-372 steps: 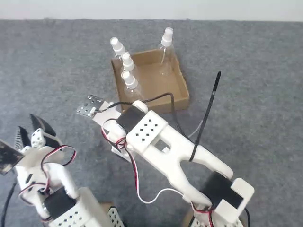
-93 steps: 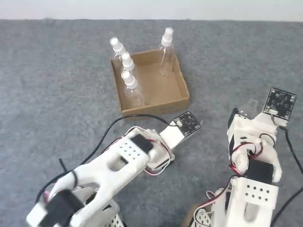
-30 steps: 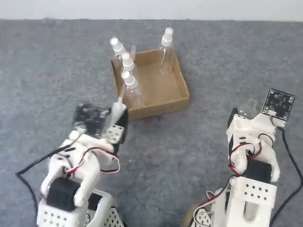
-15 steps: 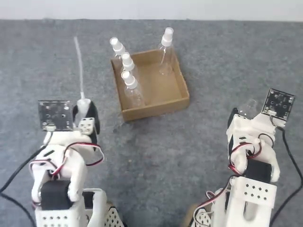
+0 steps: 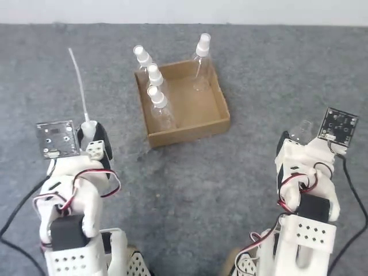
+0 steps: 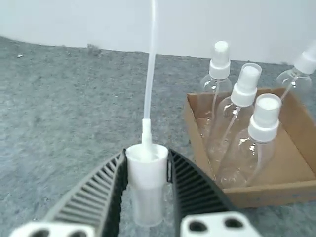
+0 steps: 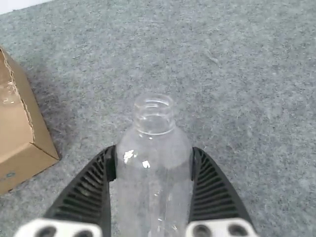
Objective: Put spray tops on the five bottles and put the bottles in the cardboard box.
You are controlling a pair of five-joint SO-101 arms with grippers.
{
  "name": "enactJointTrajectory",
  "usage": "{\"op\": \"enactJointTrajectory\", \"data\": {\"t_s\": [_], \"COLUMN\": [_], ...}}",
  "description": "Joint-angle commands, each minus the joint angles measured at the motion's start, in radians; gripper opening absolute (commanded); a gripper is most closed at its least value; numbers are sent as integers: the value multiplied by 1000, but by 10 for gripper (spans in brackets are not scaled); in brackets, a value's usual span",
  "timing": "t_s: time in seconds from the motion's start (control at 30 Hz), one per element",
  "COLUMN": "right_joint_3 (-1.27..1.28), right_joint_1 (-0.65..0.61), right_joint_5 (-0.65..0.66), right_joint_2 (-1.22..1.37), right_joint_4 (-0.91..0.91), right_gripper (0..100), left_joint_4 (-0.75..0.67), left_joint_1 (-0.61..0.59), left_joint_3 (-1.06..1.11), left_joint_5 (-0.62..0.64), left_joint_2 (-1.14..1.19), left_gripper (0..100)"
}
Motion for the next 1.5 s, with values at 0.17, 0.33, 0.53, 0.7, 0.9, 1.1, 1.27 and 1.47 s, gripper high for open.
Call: {"op": "enactJointTrajectory", "data": {"t_s": [0.17, 0.33, 0.53, 0.7, 0.9, 1.1, 1.27, 1.47], "right_joint_3": [-12, -12, -12, -12, -12, -12, -12, -12], "right_joint_1": [4, 4, 4, 4, 4, 4, 4, 4], "right_joint_5": [-8, -8, -8, -8, -8, -8, -8, -8], "right_joint_2": [-28, -28, -27, -25, -25, -25, -25, -22], "right_joint_4": [-19, -19, -21, -22, -22, -22, -24, -25], "right_gripper": [23, 23, 23, 23, 23, 23, 23, 23], "left_joint_4": [-35, -48, -52, -46, -46, -46, -48, -84], "left_joint_1": [-5, -5, -3, -2, -5, -6, -83, -160], "left_joint_3": [-125, -188, -240, -292, -375, -438, -481, -479], "left_joint_5": [-3, 28, 31, 32, 244, 508, 646, 795], "left_joint_2": [339, 526, 667, 760, 861, 974, 1010, 1011], "left_gripper": [13, 13, 15, 16, 16, 16, 16, 12]}}
